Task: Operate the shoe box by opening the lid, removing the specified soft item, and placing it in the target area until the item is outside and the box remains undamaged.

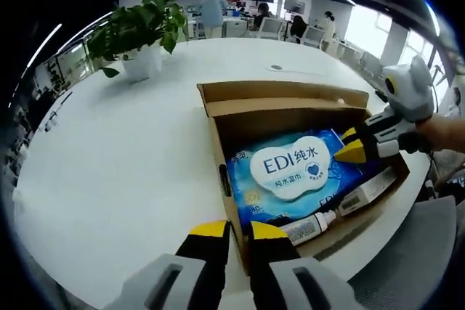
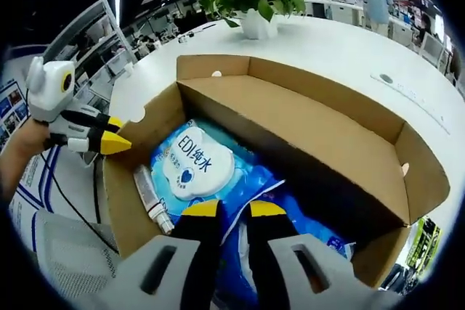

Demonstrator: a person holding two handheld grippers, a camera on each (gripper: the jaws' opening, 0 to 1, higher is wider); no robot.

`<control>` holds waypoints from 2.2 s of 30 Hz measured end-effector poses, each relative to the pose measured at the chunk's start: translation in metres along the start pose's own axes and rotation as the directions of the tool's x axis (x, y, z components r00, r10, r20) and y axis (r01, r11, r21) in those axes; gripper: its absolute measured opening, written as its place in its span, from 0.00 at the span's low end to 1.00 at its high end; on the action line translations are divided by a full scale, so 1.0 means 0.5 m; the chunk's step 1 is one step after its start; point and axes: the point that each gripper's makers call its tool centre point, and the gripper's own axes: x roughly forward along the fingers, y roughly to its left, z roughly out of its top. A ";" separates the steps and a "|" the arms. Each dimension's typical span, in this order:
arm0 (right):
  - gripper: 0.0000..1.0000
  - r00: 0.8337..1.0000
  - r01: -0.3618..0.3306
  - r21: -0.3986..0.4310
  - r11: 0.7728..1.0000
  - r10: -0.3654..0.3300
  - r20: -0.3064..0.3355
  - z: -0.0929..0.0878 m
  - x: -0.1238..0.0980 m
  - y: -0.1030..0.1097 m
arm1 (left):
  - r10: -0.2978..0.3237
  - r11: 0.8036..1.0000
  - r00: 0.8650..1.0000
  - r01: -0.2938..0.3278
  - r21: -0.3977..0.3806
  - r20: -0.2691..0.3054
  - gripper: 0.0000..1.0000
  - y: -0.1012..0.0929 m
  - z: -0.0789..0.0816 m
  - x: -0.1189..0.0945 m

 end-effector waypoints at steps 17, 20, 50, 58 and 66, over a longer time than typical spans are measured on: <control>0.01 0.996 0.050 -0.017 0.999 -0.049 0.070 0.026 -0.034 0.010 | 0.010 1.000 1.000 -0.010 0.009 -0.024 0.09 -0.001 -0.001 0.004; 0.00 0.994 0.060 -0.015 0.998 -0.058 0.088 0.029 -0.043 0.009 | 0.012 1.000 1.000 -0.012 0.014 -0.028 0.09 -0.001 -0.002 0.004; 0.00 0.988 0.077 0.059 0.995 -0.084 0.127 0.008 -0.126 -0.053 | 0.022 0.996 0.998 -0.016 0.083 -0.062 0.16 -0.015 0.045 -0.016; 0.00 0.991 0.082 0.076 0.994 -0.089 0.100 -0.005 -0.122 -0.062 | -0.007 0.996 1.000 0.008 0.093 -0.005 0.18 -0.046 0.093 -0.023; 0.00 0.993 0.087 0.066 0.994 -0.092 0.075 -0.015 -0.118 -0.069 | -0.071 0.991 0.997 0.075 0.110 -0.044 0.19 -0.093 0.089 0.023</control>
